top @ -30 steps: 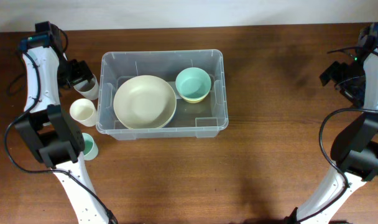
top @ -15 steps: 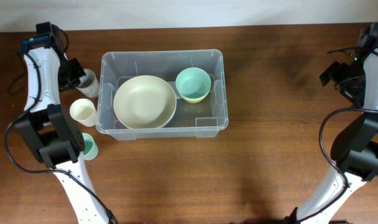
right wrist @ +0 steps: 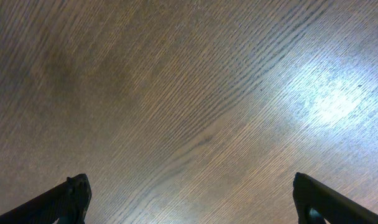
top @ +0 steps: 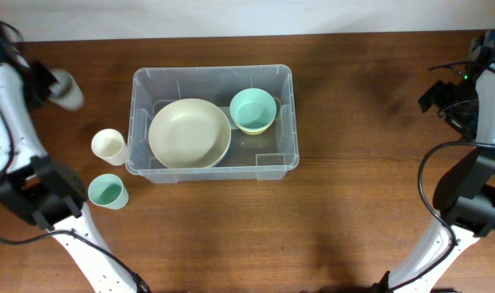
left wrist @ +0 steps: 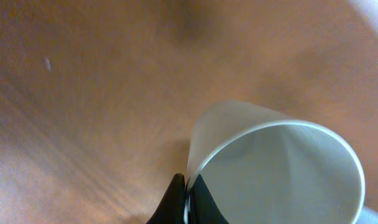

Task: Pack container
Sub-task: 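Carry the grey cup with the left gripper over the bin, then lower the grey cup into the bin beside the bowls, release, withdraw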

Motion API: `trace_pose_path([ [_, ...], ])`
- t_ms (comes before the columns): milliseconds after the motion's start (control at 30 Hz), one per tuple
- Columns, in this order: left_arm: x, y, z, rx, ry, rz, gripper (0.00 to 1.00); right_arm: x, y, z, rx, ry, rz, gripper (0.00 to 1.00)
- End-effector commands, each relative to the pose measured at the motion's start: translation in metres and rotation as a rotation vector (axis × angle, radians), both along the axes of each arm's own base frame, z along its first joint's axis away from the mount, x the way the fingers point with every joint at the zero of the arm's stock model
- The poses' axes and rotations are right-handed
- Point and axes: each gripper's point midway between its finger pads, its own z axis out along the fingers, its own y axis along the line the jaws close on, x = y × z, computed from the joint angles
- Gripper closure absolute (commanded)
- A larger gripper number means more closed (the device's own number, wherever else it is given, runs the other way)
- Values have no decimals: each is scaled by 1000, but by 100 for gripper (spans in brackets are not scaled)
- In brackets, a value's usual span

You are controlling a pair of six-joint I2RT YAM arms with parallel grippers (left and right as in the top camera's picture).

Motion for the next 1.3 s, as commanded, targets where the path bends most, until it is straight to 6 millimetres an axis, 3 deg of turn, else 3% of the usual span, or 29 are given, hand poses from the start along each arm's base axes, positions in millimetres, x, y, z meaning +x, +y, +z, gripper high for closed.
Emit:
trace_pose_path([
  [0,12,-49,104,-70,-286,-207,99,0,1,6,-7,-11,-1,1],
  [100,3,-99,149,-89,-371,-377,99,0,1,6,-7,-11,-1,1],
  [200,-16,-158,169,-91,-361,-534,99,0,0,6,-7,-11,-1,1],
  [367,-39,-256,166,-139,-280,-769,99,0,1,6,-7,-11,-1,1],
  [567,-53,-346,153,-139,-219,-971,99,0,1,6,-7,-11,-1,1],
  [700,-65,-383,130,-88,-125,-1049,99,0,0,6,-7,-11,-1,1],
  [900,-81,-419,92,-97,0,-1131,99,0,0,6,-7,-11,-1,1],
  [1133,-86,-441,51,-113,87,-1175,99,0,1,6,-7,-11,-1,1],
  [1267,-88,-436,26,-73,161,-1168,99,0,1,6,-7,-11,-1,1],
])
